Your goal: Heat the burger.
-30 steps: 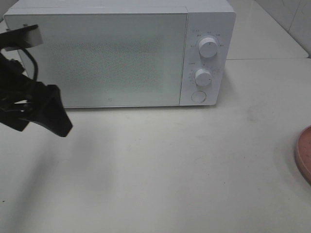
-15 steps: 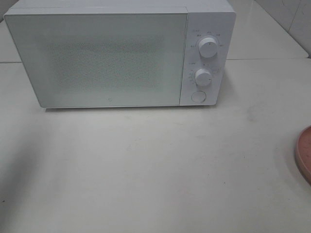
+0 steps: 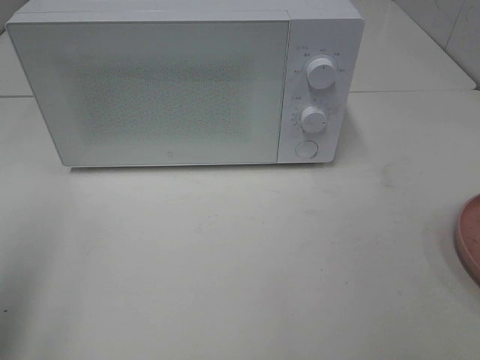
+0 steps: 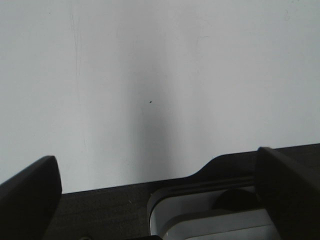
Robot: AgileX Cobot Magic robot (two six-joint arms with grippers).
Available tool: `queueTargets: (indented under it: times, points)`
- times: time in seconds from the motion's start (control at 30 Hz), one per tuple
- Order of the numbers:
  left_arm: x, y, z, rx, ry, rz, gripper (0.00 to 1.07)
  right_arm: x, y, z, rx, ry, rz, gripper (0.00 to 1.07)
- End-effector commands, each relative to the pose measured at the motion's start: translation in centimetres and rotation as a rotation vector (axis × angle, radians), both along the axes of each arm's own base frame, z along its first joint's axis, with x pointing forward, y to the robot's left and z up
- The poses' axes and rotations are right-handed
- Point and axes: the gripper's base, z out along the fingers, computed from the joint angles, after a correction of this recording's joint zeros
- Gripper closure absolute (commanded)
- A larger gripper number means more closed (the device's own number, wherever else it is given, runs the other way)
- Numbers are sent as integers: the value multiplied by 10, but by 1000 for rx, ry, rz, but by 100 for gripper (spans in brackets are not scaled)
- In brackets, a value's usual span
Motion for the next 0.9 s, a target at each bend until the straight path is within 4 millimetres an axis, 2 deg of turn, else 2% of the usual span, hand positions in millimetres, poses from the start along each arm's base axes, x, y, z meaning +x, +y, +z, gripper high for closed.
queueTargets:
  times: [0.03, 0.07, 0.1, 0.17, 0.2, 0.27, 0.33, 0.57, 0.63, 0.9]
  points:
    - [-23, -1, -10, 7, -111, 11, 4, -4, 0, 0, -4, -32, -3, 32]
    - [-23, -1, -10, 7, -111, 11, 4, -4, 0, 0, -4, -32, -3, 32]
    - [-32, -1, -16, 10, -161, 17, 4, -4, 0, 0, -4, -32, -3, 32]
    - [-37, -1, -19, 11, -175, 18, 4, -4, 0, 0, -4, -32, -3, 32]
    - [-45, -1, -27, 12, -208, 22, 4, -4, 0, 0, -4, -32, -3, 32]
    - [-49, -1, -30, 13, -227, 24, 4, -4, 0, 0, -4, -32, -3, 32]
    - [-62, -2, -38, 13, -283, 27, 4, -4, 0, 0, -4, -32, -3, 32]
    - [-84, -2, -31, 31, -432, 31, 4, -4, 0, 0, -3, -32, -4, 32]
    - [-98, -1, -29, 47, -521, 34, 4, -4, 0, 0, -3, -32, -4, 32]
    - [-121, -2, -28, 62, -665, 40, 4, -4, 0, 0, -3, -32, -4, 32]
